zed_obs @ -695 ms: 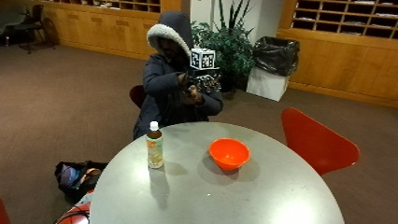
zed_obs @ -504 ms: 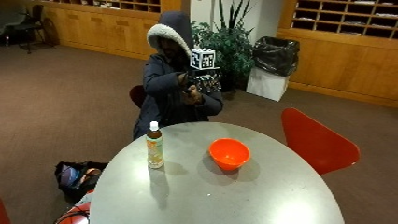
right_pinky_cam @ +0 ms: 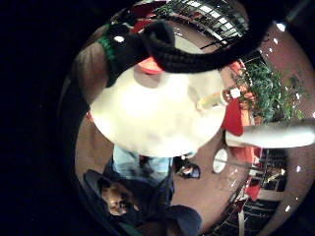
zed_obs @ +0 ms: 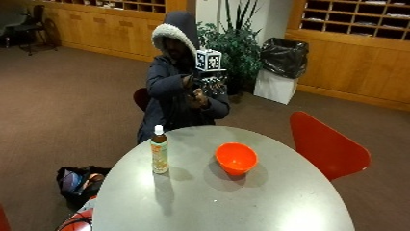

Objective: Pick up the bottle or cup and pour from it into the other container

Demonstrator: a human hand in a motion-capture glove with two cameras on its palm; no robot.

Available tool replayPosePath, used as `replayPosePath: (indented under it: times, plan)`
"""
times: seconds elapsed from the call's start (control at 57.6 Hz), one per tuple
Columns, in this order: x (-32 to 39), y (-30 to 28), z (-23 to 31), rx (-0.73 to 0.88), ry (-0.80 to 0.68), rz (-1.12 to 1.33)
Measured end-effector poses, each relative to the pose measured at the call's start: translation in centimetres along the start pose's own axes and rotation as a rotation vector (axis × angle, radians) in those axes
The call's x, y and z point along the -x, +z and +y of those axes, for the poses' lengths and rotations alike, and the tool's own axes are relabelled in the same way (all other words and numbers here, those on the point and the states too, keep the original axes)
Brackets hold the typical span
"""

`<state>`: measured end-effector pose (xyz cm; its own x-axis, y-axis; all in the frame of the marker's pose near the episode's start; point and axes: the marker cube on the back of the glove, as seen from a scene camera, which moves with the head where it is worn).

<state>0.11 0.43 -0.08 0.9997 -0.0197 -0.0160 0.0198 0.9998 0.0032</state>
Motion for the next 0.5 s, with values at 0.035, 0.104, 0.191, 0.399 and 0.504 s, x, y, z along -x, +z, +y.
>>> replayPosePath:
  times: [0.035,0.104,0.191,0.399,0.504]
  plan:
    - [-0.2,-0.1,-0.2,-0.002,0.003,0.0]
    - [-0.2,-0.1,-0.3,0.0,0.008,-0.009]
    - [-0.2,-0.1,-0.1,0.001,0.015,-0.017]
    - [-0.9,-0.3,0.2,-0.01,0.015,-0.015]
    - [-1.5,-0.6,0.7,-0.017,0.014,-0.013]
